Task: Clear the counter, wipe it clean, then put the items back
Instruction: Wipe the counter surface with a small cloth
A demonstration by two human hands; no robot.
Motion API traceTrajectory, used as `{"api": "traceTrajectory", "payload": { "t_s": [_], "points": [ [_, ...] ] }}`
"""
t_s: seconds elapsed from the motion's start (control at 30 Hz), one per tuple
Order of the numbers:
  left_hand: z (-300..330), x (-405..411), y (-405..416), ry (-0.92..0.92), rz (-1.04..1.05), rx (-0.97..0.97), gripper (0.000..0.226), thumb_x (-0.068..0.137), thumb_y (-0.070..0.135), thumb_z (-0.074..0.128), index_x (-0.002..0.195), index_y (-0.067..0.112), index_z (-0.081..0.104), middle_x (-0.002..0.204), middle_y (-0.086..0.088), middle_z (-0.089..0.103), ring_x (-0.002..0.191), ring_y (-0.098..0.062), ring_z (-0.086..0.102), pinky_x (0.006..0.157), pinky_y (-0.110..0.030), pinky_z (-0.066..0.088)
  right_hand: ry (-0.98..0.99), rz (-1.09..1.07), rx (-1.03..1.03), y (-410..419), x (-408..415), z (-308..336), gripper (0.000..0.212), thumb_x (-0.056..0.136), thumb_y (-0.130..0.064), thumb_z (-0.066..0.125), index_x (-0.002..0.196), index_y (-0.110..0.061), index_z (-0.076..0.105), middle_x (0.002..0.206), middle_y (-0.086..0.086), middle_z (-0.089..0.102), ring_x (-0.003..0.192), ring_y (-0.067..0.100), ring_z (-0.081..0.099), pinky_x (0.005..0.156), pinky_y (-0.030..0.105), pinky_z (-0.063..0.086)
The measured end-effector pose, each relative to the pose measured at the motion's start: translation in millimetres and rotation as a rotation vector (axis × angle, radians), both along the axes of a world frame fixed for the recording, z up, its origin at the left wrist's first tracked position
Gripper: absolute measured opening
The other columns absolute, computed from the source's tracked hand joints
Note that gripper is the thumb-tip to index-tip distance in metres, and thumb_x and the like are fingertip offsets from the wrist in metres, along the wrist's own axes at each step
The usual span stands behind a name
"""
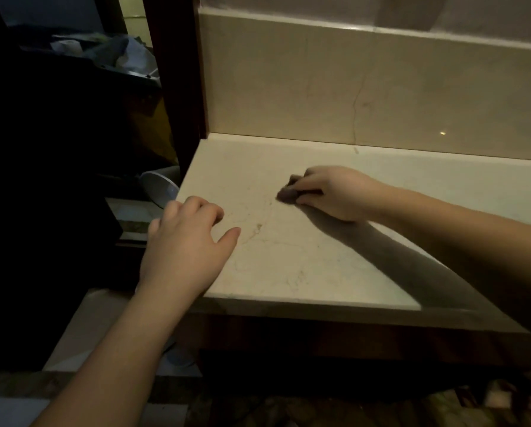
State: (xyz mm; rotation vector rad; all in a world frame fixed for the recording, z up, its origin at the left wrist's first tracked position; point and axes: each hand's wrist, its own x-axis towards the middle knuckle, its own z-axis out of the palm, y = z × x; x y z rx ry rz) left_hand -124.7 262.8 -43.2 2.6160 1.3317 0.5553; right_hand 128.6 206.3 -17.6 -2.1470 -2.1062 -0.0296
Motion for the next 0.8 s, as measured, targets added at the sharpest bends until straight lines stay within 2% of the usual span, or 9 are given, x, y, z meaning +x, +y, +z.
{"api": "traceTrajectory", "payload": {
  "t_s": [0.07,0.13,0.3,0.37,0.47,0.53,0.6,0.7,0.8],
  "points": [
    [-1,-1,0,-0.005,-0.003,0.010,0.040,0.092,0.055,0.047,0.120,0.028,0.058,0.125,0.010,0.050,0.118,-0.017,0.036,0.097,-0.038,0.031,0.035,0.119,-0.024,-35,-18,2,0.030,0.095,-0.034,0.051,0.123,-0.033,0.062,0.106,-0.005,0.056,0.089,0.014,0.050,0.077,0.031,0.043],
    [-1,-1,0,-0.009,-0.011,0.009,0.040,0.092,0.055,0.047,0.120,0.028,0.057,0.125,0.009,0.050,0.117,-0.017,0.037,0.097,-0.039,0.031,0.024,0.123,-0.039,-42,-14,4,0.031,0.096,-0.036,0.049,0.125,-0.035,0.060,0.107,-0.006,0.056,0.090,0.014,0.051,0.077,0.029,0.043],
    [-2,-1,-1,-0.009,-0.008,0.015,0.042,0.092,0.054,0.046,0.121,0.027,0.057,0.125,0.007,0.050,0.119,-0.019,0.037,0.099,-0.041,0.032,-0.012,-0.134,0.039,16,22,-6,0.029,0.096,-0.033,0.052,0.123,-0.033,0.063,0.113,0.004,0.060,0.107,0.026,0.055,0.080,0.026,0.036],
    [-2,0,0,-0.008,-0.008,0.018,0.042,0.092,0.054,0.046,0.121,0.026,0.057,0.125,0.006,0.050,0.119,-0.019,0.038,0.099,-0.041,0.032,-0.008,-0.129,0.047,15,14,-7,0.029,0.096,-0.031,0.053,0.123,-0.032,0.063,0.111,0.005,0.060,0.105,0.026,0.056,0.080,0.027,0.036],
    [-2,0,0,0.002,-0.018,0.014,0.042,0.092,0.054,0.045,0.121,0.026,0.057,0.125,0.006,0.050,0.119,-0.019,0.037,0.099,-0.041,0.031,0.040,0.070,0.038,-30,-17,-3,0.029,0.094,-0.034,0.053,0.121,-0.037,0.064,0.103,-0.003,0.058,0.090,0.015,0.054,0.077,0.026,0.039],
    [-2,0,1,0.003,-0.019,0.016,0.042,0.093,0.054,0.044,0.121,0.026,0.057,0.125,0.006,0.050,0.120,-0.020,0.037,0.099,-0.041,0.032,0.073,0.244,0.009,-66,-41,-2,0.031,0.092,-0.040,0.050,0.116,-0.033,0.066,0.096,-0.003,0.059,0.080,0.016,0.056,0.069,0.026,0.043],
    [-3,0,1,0.008,-0.020,0.021,0.042,0.093,0.054,0.044,0.122,0.026,0.057,0.126,0.006,0.050,0.120,-0.020,0.037,0.098,-0.041,0.032,0.033,0.303,-0.012,-78,-41,-3,0.033,0.091,-0.042,0.047,0.114,-0.031,0.068,0.094,-0.001,0.061,0.077,0.019,0.059,0.063,0.026,0.043],
    [-3,0,1,0.018,-0.020,0.030,0.042,0.093,0.054,0.044,0.121,0.026,0.057,0.126,0.005,0.051,0.119,-0.021,0.038,0.096,-0.042,0.033,0.015,0.080,0.020,-45,-14,0,0.028,0.094,-0.036,0.052,0.119,-0.039,0.064,0.106,-0.002,0.060,0.093,0.021,0.058,0.076,0.028,0.041],
    [-4,0,0,0.012,-0.016,0.034,0.042,0.093,0.054,0.044,0.121,0.025,0.057,0.126,0.005,0.051,0.119,-0.021,0.039,0.097,-0.041,0.034,-0.035,-0.141,0.033,-11,10,-3,0.030,0.096,-0.033,0.052,0.124,-0.031,0.063,0.113,0.005,0.060,0.105,0.029,0.056,0.080,0.030,0.039]
  ]
}}
